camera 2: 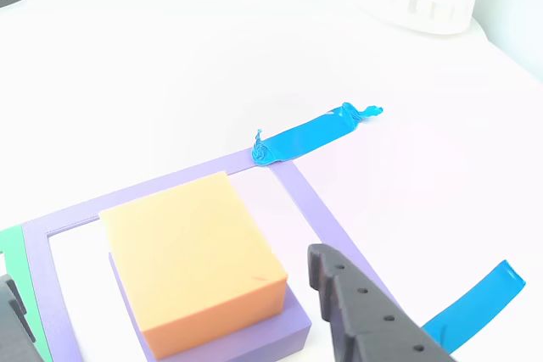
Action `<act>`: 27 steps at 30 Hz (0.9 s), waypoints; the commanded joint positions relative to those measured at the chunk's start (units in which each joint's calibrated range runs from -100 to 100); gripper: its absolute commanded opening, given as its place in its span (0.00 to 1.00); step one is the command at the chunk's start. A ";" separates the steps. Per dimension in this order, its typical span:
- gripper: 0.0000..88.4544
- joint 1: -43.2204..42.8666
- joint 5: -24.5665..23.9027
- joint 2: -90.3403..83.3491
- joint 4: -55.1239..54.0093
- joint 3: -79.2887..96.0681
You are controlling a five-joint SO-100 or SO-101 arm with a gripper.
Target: Tower of hanoi
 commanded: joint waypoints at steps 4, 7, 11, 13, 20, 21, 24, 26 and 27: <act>0.44 -1.99 0.00 0.34 -1.62 -2.97; 0.43 -1.99 0.00 1.07 -1.62 -3.61; 0.40 -2.08 0.00 2.60 -2.19 -4.70; 0.40 -1.99 0.00 3.25 -2.75 -5.07; 0.34 -2.18 0.00 3.73 -2.83 -5.61; 0.33 -2.18 0.00 3.73 -2.83 -5.61; 0.29 -2.28 0.00 3.81 -2.83 -5.61; 0.27 -2.37 0.00 3.89 -2.83 -5.70; 0.25 -2.47 0.00 3.89 -2.83 -5.70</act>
